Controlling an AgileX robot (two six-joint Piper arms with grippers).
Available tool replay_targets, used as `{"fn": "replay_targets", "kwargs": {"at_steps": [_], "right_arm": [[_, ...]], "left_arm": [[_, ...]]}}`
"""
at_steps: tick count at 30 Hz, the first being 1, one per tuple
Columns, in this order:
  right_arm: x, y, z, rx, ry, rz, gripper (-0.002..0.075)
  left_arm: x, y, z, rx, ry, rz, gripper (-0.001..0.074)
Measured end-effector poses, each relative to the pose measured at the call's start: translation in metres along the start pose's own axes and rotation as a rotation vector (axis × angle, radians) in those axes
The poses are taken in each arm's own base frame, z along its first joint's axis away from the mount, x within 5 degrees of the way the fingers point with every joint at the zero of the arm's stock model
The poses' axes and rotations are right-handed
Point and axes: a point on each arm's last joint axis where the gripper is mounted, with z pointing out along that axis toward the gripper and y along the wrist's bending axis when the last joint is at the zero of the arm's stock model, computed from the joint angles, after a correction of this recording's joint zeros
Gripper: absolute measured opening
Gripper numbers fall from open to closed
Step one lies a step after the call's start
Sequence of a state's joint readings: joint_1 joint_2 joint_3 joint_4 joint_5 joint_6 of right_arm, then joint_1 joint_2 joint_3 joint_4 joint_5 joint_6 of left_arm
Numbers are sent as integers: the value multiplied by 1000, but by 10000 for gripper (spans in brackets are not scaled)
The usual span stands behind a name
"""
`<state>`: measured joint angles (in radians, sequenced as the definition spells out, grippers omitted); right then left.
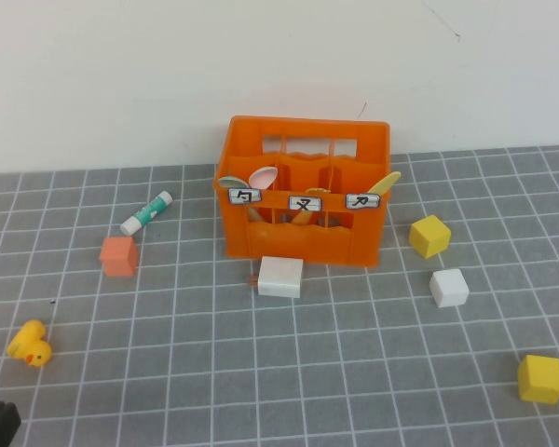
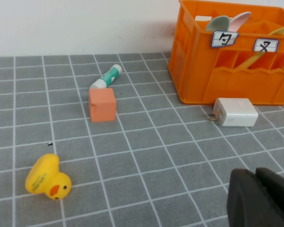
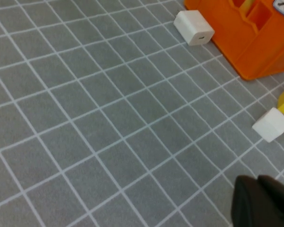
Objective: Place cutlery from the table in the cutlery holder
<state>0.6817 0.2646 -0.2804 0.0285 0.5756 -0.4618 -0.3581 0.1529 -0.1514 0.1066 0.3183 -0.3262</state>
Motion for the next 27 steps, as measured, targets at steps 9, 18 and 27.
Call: {"fn": "replay_targets", "kwargs": {"at_steps": [9, 18, 27], "right_arm": [[2, -3, -3, 49, 9, 25, -1], [31, -9, -9, 471, 9, 207, -1], [66, -3, 5, 631, 98, 332, -1]], "left_arm": [[0, 0, 0, -1, 3, -2, -1], [0, 0, 0, -1, 3, -2, -1], [0, 0, 0, -2, 5, -2, -1]]}}
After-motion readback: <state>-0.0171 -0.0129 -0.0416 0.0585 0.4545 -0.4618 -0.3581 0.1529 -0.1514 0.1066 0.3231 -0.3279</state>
